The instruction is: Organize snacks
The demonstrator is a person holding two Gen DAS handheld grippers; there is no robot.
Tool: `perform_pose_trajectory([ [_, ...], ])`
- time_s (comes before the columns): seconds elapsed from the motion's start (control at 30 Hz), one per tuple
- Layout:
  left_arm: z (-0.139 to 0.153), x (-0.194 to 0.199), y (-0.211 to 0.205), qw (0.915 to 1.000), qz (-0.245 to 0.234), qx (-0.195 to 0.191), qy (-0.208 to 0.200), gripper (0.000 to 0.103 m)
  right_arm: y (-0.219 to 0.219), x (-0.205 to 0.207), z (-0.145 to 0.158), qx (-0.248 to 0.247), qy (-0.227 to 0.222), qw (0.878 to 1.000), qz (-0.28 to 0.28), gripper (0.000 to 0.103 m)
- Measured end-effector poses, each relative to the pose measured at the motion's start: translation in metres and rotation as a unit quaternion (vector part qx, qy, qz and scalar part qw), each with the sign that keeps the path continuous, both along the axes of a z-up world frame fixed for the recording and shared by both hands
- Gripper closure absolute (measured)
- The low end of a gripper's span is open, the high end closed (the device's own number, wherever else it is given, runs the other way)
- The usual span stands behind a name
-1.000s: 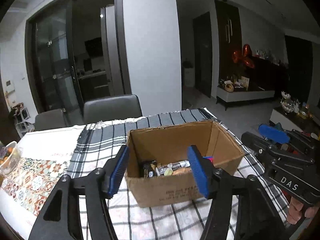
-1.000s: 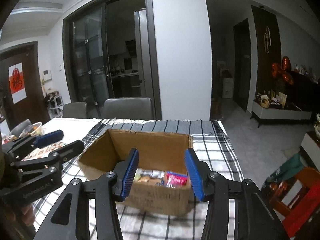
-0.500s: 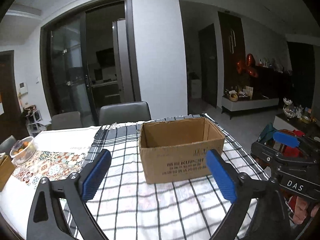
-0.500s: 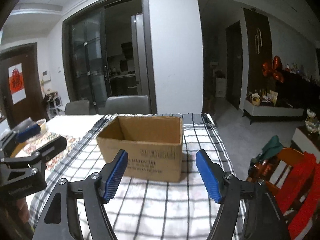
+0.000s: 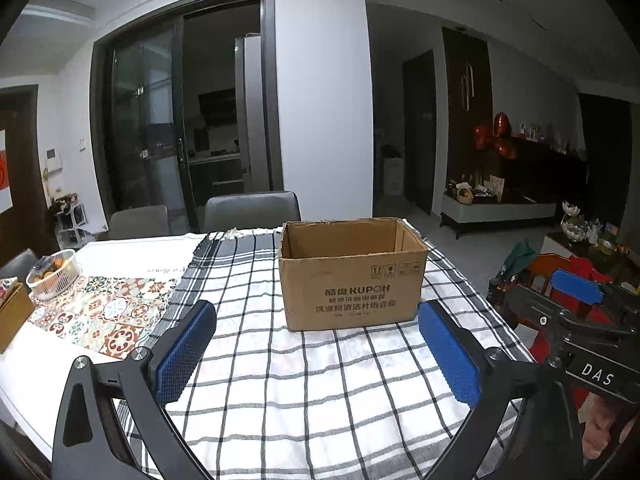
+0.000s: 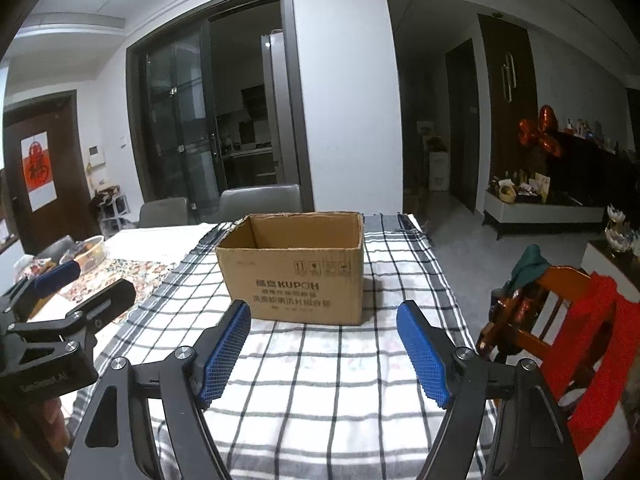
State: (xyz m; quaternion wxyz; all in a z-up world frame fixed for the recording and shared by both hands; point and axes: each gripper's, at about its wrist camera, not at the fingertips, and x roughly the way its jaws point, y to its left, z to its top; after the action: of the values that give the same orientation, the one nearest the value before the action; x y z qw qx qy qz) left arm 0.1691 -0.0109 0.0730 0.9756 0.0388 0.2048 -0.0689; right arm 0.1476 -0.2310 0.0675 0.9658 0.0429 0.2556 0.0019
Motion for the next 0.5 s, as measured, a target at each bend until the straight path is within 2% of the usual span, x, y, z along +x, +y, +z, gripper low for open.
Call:
perform_pose_trajectory([
  [0.5,0.004,-0.018,-0.001,1.0000,0.002,0.003,-0.007,0.000,-0.001,-0.015,0.006,0.001,-0.009,1.000,-0.003,0.027],
])
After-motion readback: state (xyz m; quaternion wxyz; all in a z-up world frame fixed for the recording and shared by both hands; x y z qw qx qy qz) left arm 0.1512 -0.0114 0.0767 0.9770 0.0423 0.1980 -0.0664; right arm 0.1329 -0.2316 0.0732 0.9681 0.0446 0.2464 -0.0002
